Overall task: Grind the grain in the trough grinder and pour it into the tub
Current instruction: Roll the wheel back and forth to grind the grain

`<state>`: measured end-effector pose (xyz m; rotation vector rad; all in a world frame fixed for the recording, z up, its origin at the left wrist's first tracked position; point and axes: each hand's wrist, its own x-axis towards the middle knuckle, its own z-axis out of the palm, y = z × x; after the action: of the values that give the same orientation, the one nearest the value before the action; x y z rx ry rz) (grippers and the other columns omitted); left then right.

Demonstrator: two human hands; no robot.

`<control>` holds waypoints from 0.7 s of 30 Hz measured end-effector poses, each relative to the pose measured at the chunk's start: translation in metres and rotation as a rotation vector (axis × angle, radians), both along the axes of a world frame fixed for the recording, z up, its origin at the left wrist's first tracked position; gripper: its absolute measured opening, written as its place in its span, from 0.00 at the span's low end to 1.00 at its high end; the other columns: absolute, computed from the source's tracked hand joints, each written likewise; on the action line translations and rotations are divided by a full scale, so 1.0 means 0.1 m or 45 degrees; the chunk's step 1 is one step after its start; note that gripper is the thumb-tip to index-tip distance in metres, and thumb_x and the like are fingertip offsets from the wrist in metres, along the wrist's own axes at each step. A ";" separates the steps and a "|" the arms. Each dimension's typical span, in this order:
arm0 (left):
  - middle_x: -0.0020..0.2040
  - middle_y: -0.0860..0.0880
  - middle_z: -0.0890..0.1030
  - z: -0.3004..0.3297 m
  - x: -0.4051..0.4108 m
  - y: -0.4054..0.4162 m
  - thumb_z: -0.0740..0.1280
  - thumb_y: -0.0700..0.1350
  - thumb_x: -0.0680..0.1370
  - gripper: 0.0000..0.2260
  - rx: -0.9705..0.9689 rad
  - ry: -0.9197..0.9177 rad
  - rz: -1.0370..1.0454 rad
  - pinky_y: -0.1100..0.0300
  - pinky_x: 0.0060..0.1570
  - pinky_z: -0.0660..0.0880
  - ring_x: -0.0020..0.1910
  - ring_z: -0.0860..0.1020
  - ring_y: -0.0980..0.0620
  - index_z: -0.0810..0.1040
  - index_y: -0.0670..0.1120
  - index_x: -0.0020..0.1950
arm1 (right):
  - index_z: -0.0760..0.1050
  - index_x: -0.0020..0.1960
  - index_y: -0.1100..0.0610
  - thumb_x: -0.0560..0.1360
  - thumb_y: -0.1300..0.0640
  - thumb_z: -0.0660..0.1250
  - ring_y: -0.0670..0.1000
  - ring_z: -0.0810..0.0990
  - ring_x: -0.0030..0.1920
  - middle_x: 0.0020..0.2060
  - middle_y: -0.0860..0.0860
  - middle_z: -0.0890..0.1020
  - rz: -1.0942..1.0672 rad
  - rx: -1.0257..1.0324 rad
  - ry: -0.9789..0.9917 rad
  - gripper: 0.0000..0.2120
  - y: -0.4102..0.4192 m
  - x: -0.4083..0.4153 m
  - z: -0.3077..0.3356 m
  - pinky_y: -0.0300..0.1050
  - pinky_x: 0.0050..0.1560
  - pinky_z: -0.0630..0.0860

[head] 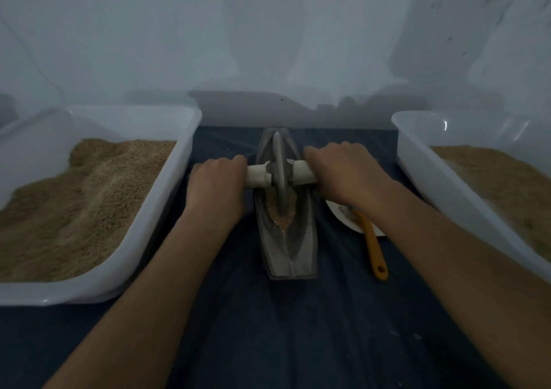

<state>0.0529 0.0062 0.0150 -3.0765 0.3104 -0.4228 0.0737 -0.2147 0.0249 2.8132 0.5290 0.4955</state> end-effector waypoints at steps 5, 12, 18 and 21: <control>0.49 0.46 0.80 -0.02 -0.28 0.05 0.70 0.42 0.78 0.12 0.002 0.047 0.054 0.53 0.41 0.70 0.45 0.78 0.45 0.67 0.50 0.49 | 0.67 0.47 0.53 0.66 0.55 0.76 0.52 0.62 0.28 0.32 0.50 0.76 0.167 -0.071 -0.258 0.19 -0.08 -0.35 -0.09 0.42 0.30 0.49; 0.51 0.45 0.81 -0.04 0.27 -0.09 0.68 0.41 0.79 0.07 0.014 0.037 0.120 0.52 0.45 0.70 0.50 0.80 0.43 0.75 0.46 0.56 | 0.62 0.45 0.49 0.69 0.50 0.74 0.50 0.61 0.29 0.30 0.47 0.60 -0.003 -0.012 -0.102 0.19 -0.07 0.17 -0.12 0.46 0.33 0.59; 0.47 0.47 0.80 -0.04 0.62 -0.24 0.71 0.43 0.78 0.11 0.010 -0.239 0.175 0.52 0.45 0.63 0.48 0.79 0.43 0.70 0.48 0.52 | 0.71 0.48 0.53 0.73 0.50 0.71 0.56 0.68 0.35 0.38 0.54 0.76 -0.080 0.137 -0.134 0.11 -0.05 0.57 -0.10 0.49 0.37 0.64; 0.46 0.48 0.80 -0.11 0.37 -0.16 0.71 0.43 0.77 0.14 -0.023 -0.270 0.112 0.53 0.45 0.63 0.46 0.78 0.44 0.65 0.50 0.49 | 0.69 0.46 0.53 0.72 0.52 0.72 0.56 0.71 0.32 0.34 0.52 0.75 -0.080 0.085 -0.221 0.13 -0.02 0.34 -0.16 0.48 0.35 0.62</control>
<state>0.0899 -0.0094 0.0039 -3.0106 0.1648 -0.7433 0.1075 -0.2166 0.0088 2.8036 0.3947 0.7492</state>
